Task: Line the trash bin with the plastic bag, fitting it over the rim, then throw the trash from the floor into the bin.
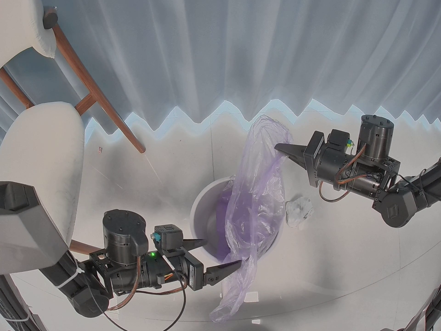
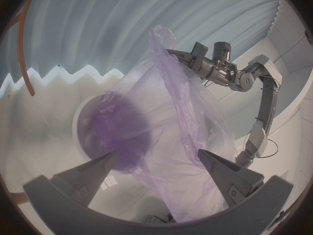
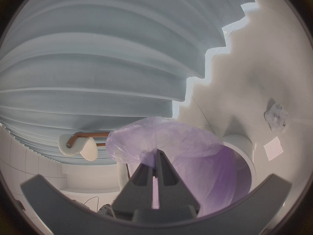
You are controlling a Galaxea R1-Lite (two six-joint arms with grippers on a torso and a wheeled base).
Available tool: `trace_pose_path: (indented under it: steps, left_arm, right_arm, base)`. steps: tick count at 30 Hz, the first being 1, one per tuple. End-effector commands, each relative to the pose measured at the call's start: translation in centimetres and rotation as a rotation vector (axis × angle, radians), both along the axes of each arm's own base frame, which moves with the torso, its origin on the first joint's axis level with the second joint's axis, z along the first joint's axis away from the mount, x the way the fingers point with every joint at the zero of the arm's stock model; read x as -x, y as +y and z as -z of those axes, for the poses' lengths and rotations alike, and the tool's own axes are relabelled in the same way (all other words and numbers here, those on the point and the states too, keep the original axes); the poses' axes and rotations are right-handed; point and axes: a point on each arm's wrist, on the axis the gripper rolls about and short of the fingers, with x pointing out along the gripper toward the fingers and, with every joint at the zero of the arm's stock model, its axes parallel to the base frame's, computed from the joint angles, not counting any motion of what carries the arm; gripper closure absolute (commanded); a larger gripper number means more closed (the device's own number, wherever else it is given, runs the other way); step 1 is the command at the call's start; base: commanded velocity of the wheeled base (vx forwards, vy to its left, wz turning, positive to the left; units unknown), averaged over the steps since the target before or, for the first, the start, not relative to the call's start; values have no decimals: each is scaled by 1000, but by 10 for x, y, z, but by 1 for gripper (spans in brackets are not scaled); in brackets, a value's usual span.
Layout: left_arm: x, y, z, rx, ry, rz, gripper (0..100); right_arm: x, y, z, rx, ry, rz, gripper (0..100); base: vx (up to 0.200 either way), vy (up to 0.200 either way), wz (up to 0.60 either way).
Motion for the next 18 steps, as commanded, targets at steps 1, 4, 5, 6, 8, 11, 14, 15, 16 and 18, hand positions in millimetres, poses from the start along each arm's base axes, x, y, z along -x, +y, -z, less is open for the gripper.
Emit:
trace_pose_path:
  steps: [1, 4, 5, 6, 8, 11, 14, 15, 16, 18]
  left_arm:
    - [-23, 9, -3, 12, -38, -102, 0]
    - [-28, 13, -8, 18, -57, -131, 0]
    - [-29, 13, -8, 15, -63, -133, 0]
    - [-30, 14, -8, 9, -71, -134, 0]
    - [-33, 19, -9, -5, -90, -152, 0]
    - [-39, 25, -9, -32, -125, -196, 0]
    - [-44, 34, -14, -36, -159, -224, 0]
    - [-43, 37, -19, -30, -172, -228, 0]
    - [-40, 39, -25, -21, -183, -223, 0]
    - [-33, 40, -34, 1, -196, -194, 0]
  right_arm:
    - [2, 0, -3, -2, -8, -1, 100]
    - [2, 0, -2, -1, -7, -1, 100]
    - [2, 0, -2, 0, -6, -1, 100]
    - [2, 0, -2, 0, -4, -1, 100]
    - [2, 0, -2, -1, -7, -2, 100]
    - [2, 0, -3, -1, -9, -2, 100]
    - [3, 0, -1, 1, -5, -3, 100]
    - [3, 0, -1, 1, -5, -3, 100]
    - [2, 0, -1, 1, -7, -3, 100]
    - [2, 0, 0, 0, -8, -3, 100]
  base:
    - [0, 0, 0]
    - [0, 0, 0]
    - [0, 0, 0]
    - [0, 0, 0]
    - [0, 0, 0]
    - [0, 0, 0]
    - [0, 0, 0]
    - [0, 0, 0]
    - [0, 0, 0]
    - [0, 0, 0]
